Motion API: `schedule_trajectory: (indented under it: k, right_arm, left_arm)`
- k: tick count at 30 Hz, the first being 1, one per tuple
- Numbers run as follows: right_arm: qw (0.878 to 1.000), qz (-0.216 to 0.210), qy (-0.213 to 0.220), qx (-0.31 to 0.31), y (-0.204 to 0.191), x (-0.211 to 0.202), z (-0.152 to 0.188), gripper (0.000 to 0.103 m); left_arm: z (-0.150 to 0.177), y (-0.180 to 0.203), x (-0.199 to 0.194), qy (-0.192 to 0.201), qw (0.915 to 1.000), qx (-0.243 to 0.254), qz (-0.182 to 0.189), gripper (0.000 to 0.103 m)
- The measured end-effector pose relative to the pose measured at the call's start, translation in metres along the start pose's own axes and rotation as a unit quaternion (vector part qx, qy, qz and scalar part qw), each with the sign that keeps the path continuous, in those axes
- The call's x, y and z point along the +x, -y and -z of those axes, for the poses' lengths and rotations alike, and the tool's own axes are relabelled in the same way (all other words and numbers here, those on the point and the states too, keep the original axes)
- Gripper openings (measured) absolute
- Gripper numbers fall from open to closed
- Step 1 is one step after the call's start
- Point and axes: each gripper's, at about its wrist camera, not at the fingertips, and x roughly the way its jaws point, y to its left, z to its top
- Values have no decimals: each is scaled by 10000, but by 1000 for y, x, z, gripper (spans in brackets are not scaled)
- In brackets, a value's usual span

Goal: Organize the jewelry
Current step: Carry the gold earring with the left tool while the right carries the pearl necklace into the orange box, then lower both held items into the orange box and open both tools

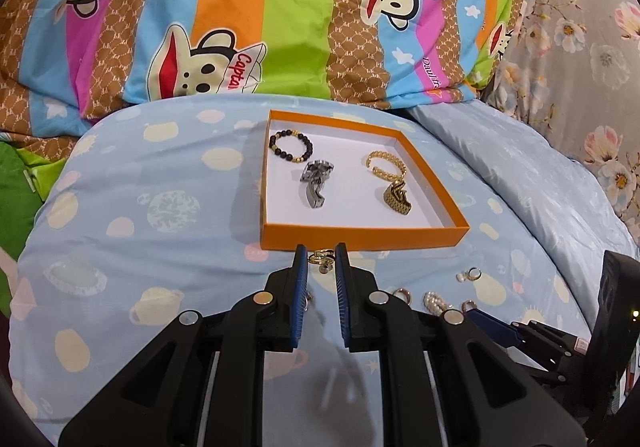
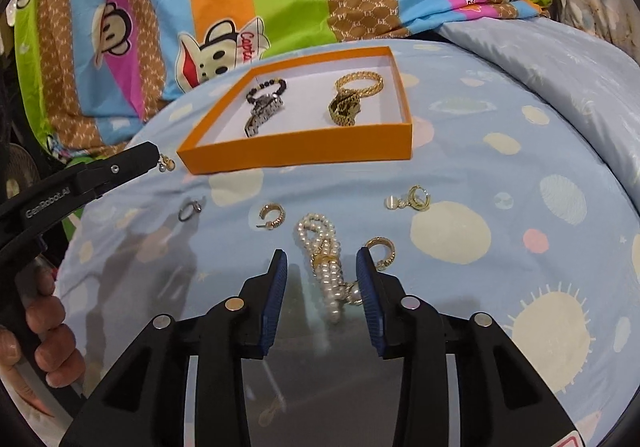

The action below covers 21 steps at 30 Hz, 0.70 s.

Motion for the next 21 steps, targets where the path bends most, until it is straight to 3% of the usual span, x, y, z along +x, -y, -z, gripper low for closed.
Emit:
schedule_trajectory:
  k: [1, 2, 10, 15, 21]
  right_arm:
    - [10000, 2, -14, -2, 0, 0, 0, 15]
    - [10000, 15, 2, 2, 0, 0, 1, 14]
    - [9990, -140, 388, 165, 1, -19, -9, 12]
    - [9965, -214, 795, 153, 0, -37, -39, 12]
    - [9941, -136, 1060, 178, 6, -27, -80, 12]
  left_arm:
    - [2, 0, 0, -14, 10000, -2, -3, 13]
    - [3, 0, 0, -23, 10000, -7, -4, 13]
    - [2, 1, -2, -23, 10000, 22, 20, 13]
    - [-14, 5, -5, 120, 9999, 111, 34, 13]
    - [-45, 15, 9, 336, 9992, 237, 20, 13]
